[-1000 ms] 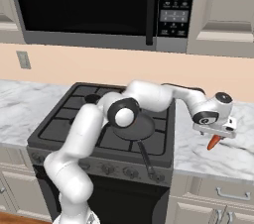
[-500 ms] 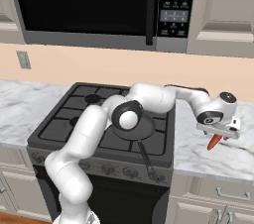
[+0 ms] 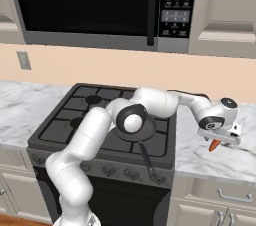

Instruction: Put the onion and carrot in the pan. Then turn on the front right burner and set the heat to medium.

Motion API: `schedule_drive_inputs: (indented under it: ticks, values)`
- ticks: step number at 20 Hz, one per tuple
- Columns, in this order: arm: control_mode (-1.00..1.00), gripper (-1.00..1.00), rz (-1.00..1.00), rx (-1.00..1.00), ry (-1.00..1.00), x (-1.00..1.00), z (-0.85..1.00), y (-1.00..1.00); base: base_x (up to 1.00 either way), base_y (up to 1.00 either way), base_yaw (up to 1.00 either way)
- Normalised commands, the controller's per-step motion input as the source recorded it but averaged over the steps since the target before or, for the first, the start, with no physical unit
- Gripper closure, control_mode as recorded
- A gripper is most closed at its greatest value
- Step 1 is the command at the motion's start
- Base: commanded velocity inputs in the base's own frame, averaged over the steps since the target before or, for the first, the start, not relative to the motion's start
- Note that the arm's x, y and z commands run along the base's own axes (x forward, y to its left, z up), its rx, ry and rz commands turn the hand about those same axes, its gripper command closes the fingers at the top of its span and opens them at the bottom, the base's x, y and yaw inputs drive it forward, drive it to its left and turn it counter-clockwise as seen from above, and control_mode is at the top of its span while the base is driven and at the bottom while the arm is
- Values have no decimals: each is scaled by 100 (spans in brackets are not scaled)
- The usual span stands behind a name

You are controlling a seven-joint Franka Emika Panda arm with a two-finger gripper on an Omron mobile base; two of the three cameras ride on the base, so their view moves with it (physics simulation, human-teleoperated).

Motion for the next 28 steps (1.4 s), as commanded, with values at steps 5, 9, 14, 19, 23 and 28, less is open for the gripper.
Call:
schedule_drive_inputs:
  ticks: [5,9,14,19,23,28]
  values:
    - [-100,100,0,0,0,0,0,0,0,0,0]
    - [-100,100,0,0,0,0,0,0,0,0,0]
    - [-100,100,1,0,-6,-17,4,0,0,0,0]
    - [-100,100,13,0,-10,-63,32,29,0,0,0]
    - [-100,100,27,0,-1,-60,59,62,0,0,0]
    - [-100,100,37,0,0,-41,52,92,0,0,0]
